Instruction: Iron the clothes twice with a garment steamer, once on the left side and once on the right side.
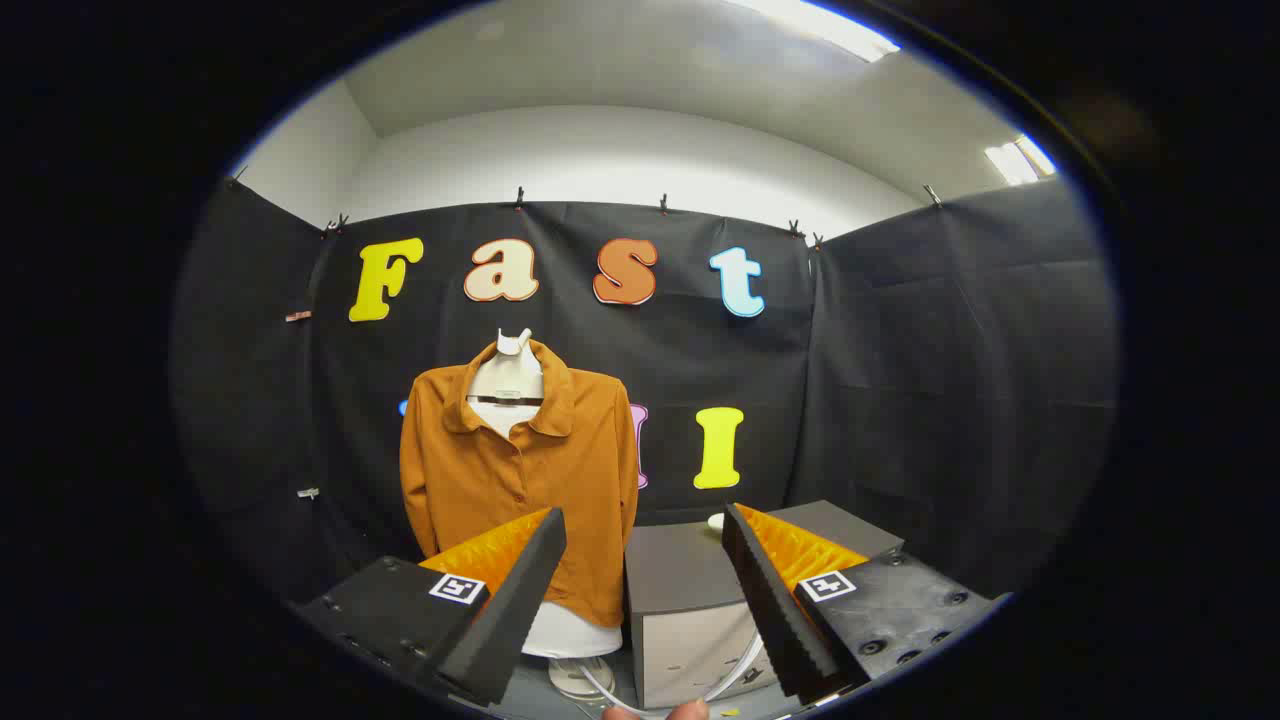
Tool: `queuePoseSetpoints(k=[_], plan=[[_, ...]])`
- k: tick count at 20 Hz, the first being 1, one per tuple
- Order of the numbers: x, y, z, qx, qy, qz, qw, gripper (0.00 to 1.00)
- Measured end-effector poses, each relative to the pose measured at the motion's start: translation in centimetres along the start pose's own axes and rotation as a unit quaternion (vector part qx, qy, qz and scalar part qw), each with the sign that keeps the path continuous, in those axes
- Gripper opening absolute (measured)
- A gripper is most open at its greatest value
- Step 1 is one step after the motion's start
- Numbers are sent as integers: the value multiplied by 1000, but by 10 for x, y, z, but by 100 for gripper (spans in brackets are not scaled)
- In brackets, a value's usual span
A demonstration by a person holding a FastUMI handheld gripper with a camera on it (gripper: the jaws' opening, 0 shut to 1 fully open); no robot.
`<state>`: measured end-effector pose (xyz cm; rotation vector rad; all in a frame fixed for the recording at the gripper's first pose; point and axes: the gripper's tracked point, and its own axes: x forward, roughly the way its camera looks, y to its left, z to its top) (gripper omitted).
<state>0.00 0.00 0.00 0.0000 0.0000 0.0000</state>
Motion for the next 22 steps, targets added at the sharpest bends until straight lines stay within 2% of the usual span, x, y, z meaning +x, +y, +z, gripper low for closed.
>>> queuePoseSetpoints(k=[11, 22], plan=[[-17, 9, 6, 4, -9, 13, 1000, 98], [-12, 6, 2, 18, -2, 13, 1000, 98]])
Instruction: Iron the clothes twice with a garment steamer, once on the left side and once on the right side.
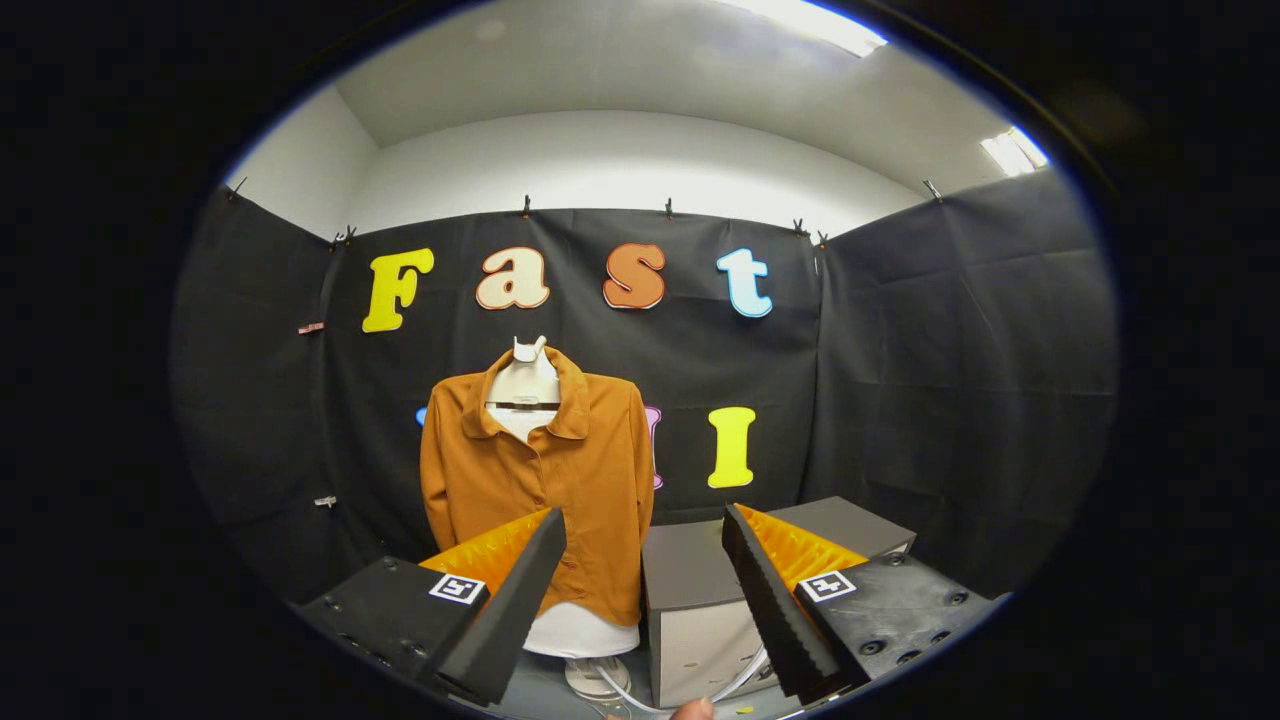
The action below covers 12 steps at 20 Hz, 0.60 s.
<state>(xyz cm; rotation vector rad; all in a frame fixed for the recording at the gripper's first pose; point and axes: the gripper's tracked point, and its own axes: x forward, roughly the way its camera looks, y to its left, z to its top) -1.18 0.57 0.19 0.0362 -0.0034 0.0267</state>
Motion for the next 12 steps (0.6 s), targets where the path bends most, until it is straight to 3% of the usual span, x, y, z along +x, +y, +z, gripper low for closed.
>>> queuePoseSetpoints(k=[5, 12], plan=[[26, -23, -3, 16, 6, -5, 1000, 98], [87, -90, -26, 23, 78, -18, 997, 98]])
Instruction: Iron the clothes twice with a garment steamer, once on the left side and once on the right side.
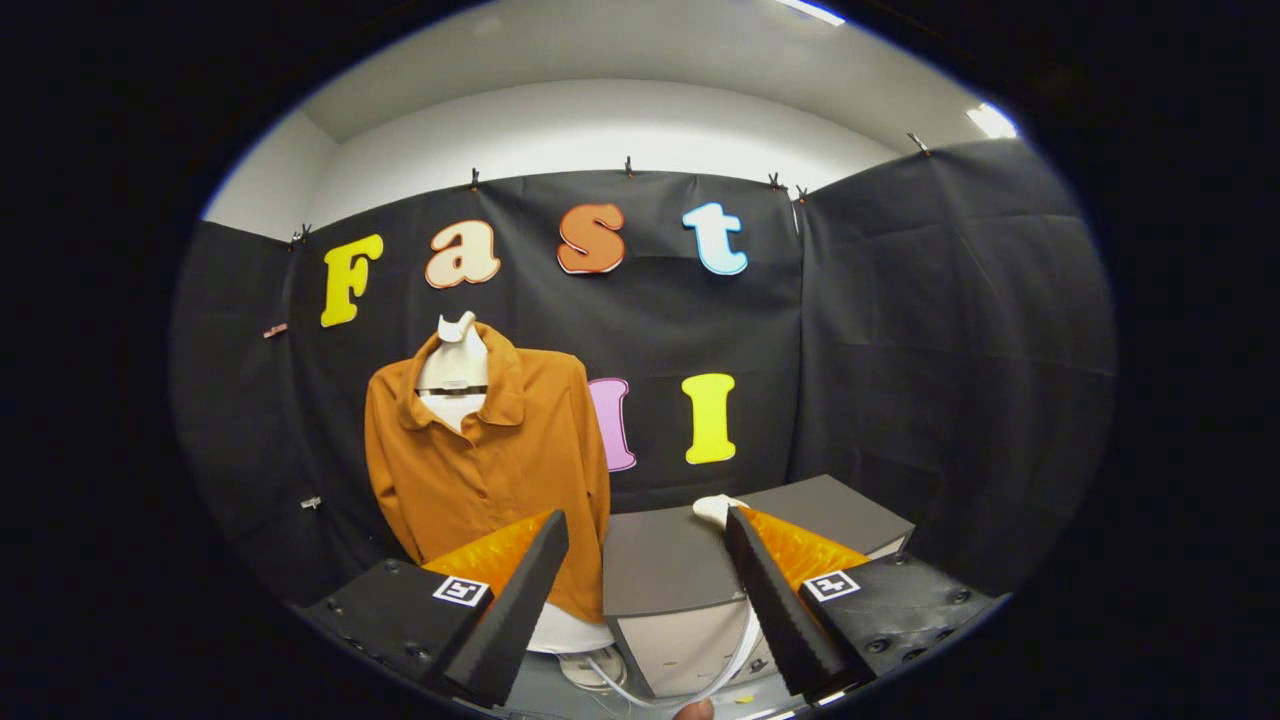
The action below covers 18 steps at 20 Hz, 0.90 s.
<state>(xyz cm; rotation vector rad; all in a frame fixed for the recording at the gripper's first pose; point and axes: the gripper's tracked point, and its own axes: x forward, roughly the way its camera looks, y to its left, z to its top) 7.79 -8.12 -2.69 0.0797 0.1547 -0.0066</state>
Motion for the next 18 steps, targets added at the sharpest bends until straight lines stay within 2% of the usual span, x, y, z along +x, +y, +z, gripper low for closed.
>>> queuePoseSetpoints(k=[7, 11, 18], plan=[[71, -50, -48, 7, 113, 3, 994, 98], [115, -68, -89, 14, 187, 16, 982, 98], [189, -119, -159, 9, 282, 2, 959, 98]])
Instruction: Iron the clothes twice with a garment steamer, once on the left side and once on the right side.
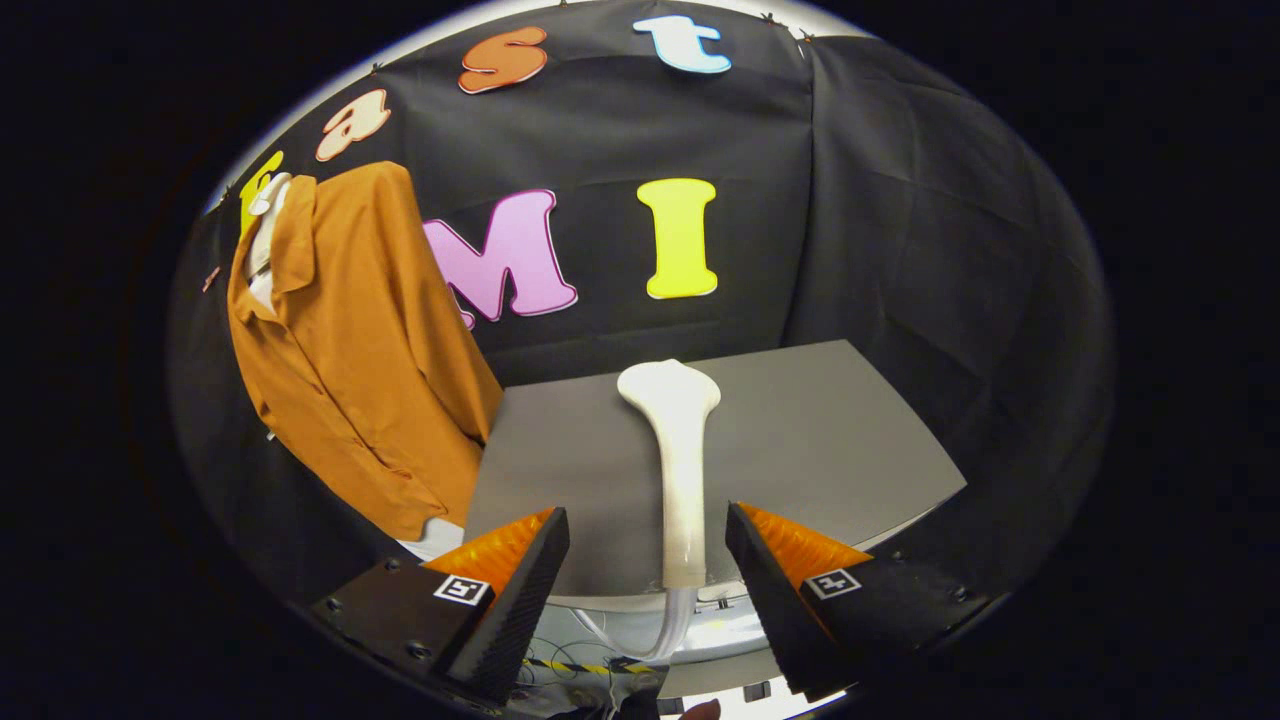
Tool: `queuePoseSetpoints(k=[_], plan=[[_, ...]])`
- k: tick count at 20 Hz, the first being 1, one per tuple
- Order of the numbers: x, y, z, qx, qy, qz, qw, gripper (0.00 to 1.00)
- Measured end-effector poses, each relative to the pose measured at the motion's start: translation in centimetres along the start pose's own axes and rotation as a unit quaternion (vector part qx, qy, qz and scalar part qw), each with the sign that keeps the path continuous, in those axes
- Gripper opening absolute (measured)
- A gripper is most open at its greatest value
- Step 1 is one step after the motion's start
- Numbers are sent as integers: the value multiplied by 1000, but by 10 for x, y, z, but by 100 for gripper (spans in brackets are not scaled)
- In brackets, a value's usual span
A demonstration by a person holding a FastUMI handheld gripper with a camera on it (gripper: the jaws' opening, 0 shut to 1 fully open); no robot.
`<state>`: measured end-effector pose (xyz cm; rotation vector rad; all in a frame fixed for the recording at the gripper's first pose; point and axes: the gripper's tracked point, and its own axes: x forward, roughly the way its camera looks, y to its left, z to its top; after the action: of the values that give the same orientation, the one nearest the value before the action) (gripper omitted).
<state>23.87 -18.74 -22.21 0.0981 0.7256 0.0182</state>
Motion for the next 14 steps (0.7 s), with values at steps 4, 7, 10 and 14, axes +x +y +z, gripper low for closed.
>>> queuePoseSetpoints(k=[4, 7, 10, 14], plan=[[40, -18, -9, 16, 47, 14, 999, 98], [59, -20, -16, 21, 75, 32, 996, 93], [81, -17, -20, 22, 97, 53, 994, 88], [105, -12, -19, 28, 118, 70, 990, 69]])
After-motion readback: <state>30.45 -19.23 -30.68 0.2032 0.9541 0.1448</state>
